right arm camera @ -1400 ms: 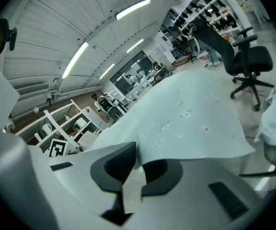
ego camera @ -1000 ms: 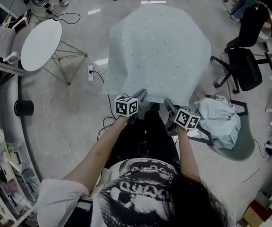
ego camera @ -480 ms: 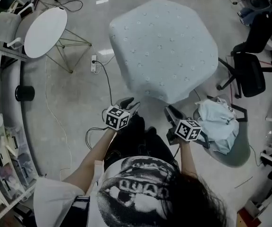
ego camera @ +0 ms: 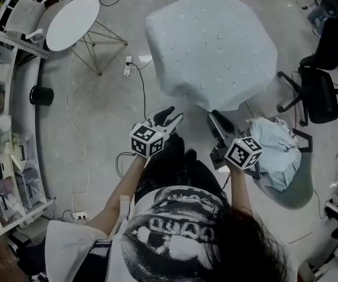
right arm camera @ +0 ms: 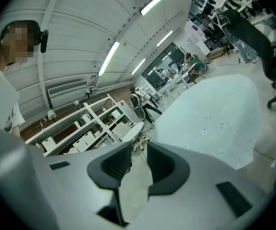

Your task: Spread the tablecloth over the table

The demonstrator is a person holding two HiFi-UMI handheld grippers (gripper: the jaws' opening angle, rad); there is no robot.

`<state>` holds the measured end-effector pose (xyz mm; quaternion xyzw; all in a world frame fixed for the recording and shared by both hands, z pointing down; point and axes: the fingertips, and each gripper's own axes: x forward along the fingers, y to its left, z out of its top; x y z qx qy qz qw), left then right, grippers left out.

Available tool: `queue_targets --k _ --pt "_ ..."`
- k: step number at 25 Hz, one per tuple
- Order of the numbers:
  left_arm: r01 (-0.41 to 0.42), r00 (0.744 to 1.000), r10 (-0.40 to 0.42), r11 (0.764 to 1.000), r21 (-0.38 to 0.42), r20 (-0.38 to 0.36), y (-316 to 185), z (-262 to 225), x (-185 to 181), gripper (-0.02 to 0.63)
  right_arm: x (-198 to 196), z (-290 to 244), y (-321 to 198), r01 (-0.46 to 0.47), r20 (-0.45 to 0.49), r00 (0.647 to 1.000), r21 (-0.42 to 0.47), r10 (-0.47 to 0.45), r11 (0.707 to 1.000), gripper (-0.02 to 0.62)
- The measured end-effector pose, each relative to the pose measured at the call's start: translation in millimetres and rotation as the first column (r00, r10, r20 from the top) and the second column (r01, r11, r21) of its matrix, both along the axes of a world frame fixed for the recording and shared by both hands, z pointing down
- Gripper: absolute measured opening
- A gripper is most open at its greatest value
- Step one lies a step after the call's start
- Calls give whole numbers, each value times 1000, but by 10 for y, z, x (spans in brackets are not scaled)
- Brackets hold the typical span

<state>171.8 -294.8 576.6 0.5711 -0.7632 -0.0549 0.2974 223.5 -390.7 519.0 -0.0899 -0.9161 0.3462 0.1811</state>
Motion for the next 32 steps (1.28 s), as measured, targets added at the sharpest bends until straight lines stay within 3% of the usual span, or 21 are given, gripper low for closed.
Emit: queue_targets --k 6,11,22,25,27,32 --pt "79 996 -83 992 95 36 45 -462 349 158 285 -349 126 63 96 993 -1 -62 998 89" --pt "126 987 -136 985 120 85 99 -726 642 143 537 -486 211 126 123 983 72 -134 989 86" --pt "86 960 -106 992 89 257 233 -1031 1170 52 975 -700 458 178 170 960 237 -221 955 72" --pt "80 955 -101 993 83 280 236 -1098 1294 28 1077 -736 472 163 182 958 288 -221 944 28" --pt "74 954 -93 994 75 285 261 -1123 1365 23 1120 -752 489 151 193 958 298 -214 943 -12" --pt "56 953 -68 997 49 297 324 -1183 1460 18 1179 -779 506 127 210 959 283 -190 951 -12"
